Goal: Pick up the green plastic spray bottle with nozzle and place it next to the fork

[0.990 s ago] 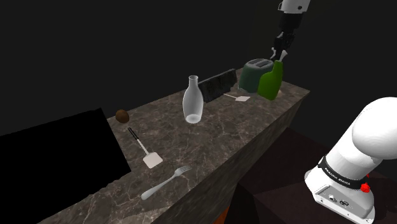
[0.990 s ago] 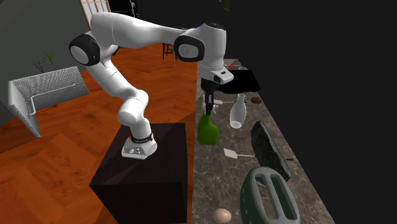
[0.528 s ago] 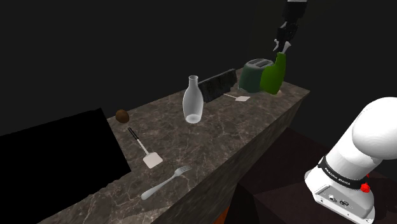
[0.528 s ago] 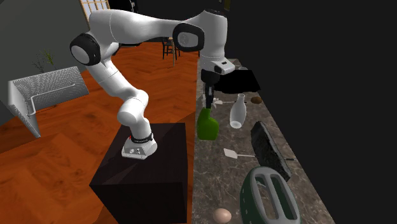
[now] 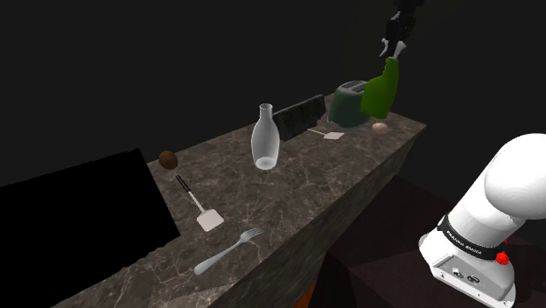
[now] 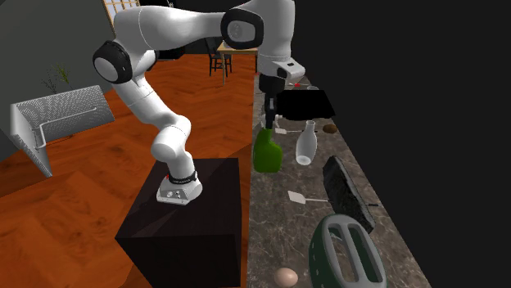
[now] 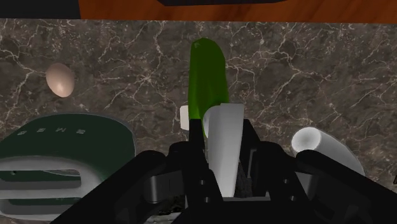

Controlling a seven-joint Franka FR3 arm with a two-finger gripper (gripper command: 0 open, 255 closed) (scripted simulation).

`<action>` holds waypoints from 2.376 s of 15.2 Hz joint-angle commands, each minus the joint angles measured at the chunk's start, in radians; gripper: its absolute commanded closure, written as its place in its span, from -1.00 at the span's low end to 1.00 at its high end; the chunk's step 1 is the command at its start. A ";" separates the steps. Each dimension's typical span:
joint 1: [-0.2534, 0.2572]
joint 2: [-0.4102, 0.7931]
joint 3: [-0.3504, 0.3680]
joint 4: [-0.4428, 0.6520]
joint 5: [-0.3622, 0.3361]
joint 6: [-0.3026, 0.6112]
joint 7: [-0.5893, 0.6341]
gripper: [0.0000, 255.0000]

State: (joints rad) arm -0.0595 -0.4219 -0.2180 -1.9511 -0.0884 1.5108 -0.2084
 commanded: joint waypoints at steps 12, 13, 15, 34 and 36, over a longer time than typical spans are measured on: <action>0.006 0.070 0.001 0.246 0.012 -0.177 -0.011 1.00; 0.007 0.077 0.001 0.267 0.014 -0.191 -0.013 1.00; 0.008 0.093 0.000 0.311 0.016 -0.219 -0.015 1.00; 0.136 0.157 0.278 0.406 0.117 -0.255 0.405 1.00; 0.154 0.183 0.312 0.432 0.125 -0.255 0.457 1.00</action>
State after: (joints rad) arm 0.0857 -0.2500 0.0773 -1.5279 0.0319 1.2534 0.2219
